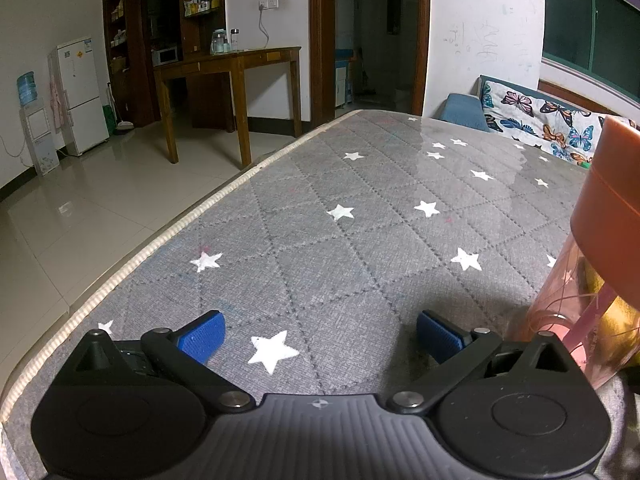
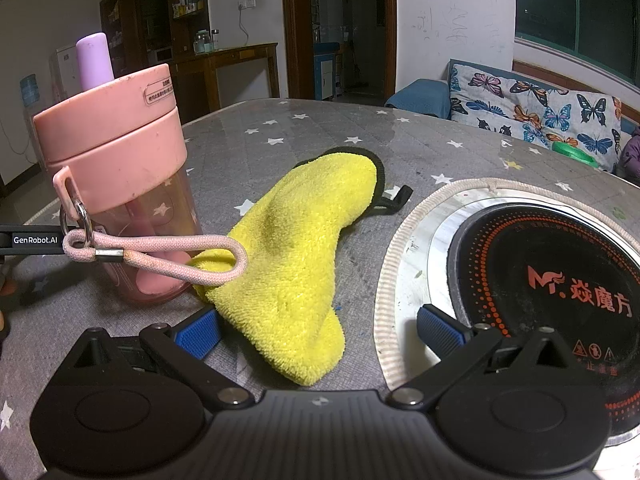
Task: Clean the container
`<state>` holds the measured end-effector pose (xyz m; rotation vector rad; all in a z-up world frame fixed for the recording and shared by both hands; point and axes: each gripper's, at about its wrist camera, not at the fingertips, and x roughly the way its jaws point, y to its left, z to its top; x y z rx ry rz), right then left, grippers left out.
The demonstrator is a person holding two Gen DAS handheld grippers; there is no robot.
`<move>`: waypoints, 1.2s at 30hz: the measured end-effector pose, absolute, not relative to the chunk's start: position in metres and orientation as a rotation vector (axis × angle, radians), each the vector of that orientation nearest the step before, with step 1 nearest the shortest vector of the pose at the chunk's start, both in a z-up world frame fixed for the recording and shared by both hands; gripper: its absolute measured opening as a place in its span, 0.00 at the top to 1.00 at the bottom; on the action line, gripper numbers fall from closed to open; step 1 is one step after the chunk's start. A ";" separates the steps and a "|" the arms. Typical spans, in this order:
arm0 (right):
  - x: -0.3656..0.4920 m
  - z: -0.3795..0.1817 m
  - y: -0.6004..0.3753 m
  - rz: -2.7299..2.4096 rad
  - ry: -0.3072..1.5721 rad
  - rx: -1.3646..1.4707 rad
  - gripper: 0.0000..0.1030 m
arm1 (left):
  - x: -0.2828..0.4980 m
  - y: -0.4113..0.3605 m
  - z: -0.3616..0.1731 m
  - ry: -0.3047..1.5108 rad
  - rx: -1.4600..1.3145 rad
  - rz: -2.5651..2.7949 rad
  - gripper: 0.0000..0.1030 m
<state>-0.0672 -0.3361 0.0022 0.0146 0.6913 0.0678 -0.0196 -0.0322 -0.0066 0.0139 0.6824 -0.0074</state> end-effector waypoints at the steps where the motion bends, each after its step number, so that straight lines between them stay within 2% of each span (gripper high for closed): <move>1: -0.067 0.002 -0.336 0.068 0.691 0.015 0.00 | -0.020 -0.032 -0.007 0.682 0.014 -0.007 0.00; 36: -0.073 0.004 -0.334 0.066 0.691 0.021 0.00 | -0.021 -0.031 -0.005 0.683 0.013 -0.008 0.00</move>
